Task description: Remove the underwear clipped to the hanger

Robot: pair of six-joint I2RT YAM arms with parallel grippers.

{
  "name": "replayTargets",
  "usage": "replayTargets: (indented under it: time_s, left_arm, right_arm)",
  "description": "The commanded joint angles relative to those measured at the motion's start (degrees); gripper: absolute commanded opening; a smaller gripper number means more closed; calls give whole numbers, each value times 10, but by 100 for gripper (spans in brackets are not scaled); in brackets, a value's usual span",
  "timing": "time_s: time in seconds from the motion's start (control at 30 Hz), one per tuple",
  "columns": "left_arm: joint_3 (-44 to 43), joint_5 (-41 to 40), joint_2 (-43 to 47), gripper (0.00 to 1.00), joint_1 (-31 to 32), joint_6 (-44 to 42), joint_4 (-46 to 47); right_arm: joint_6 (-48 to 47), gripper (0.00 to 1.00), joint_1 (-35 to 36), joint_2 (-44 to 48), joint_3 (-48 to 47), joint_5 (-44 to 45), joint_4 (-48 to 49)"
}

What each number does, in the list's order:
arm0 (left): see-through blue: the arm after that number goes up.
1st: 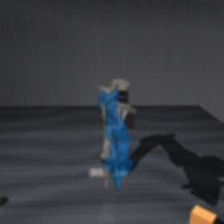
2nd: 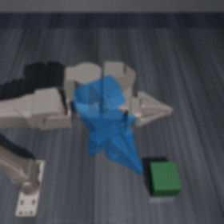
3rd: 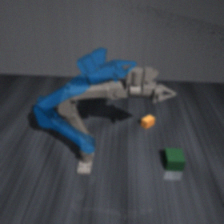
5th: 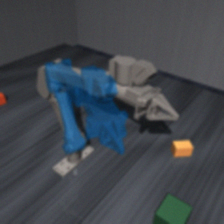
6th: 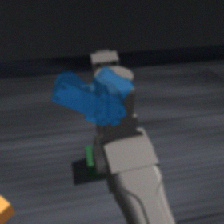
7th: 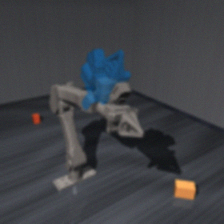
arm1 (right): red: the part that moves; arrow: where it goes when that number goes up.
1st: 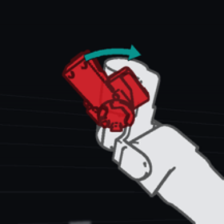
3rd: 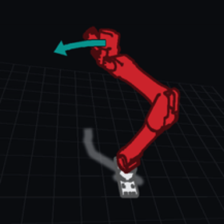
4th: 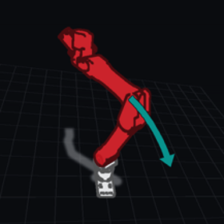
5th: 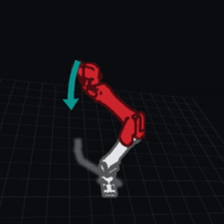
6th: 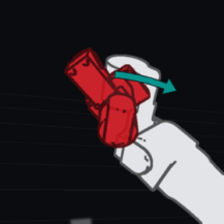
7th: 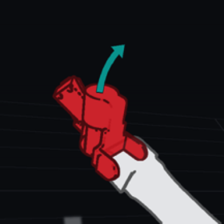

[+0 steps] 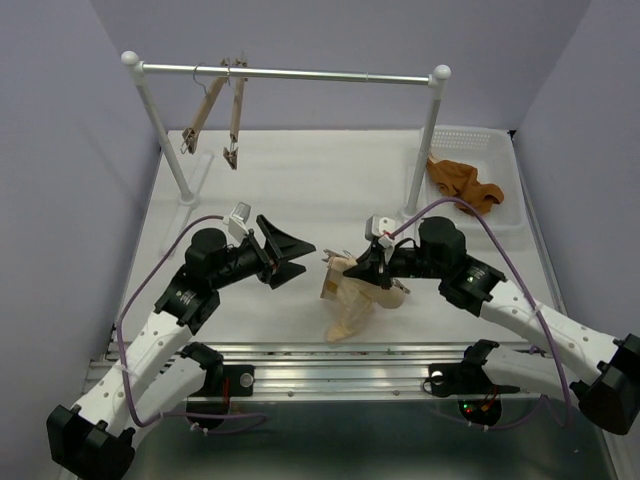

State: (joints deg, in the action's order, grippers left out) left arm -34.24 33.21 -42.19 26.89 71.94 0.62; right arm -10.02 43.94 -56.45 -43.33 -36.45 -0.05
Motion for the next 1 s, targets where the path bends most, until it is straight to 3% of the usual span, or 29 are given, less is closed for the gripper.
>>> replayTargets:
  time_s: [0.0,0.97]
  left_arm:
    - [19,8,20,99,-3,38,21]
    - [37,-54,-9,99,54,127,45]
  right_arm:
    - [-45,1,-1,0,-12,-3,20]
    - [-101,1,83,-39,-37,66,7]
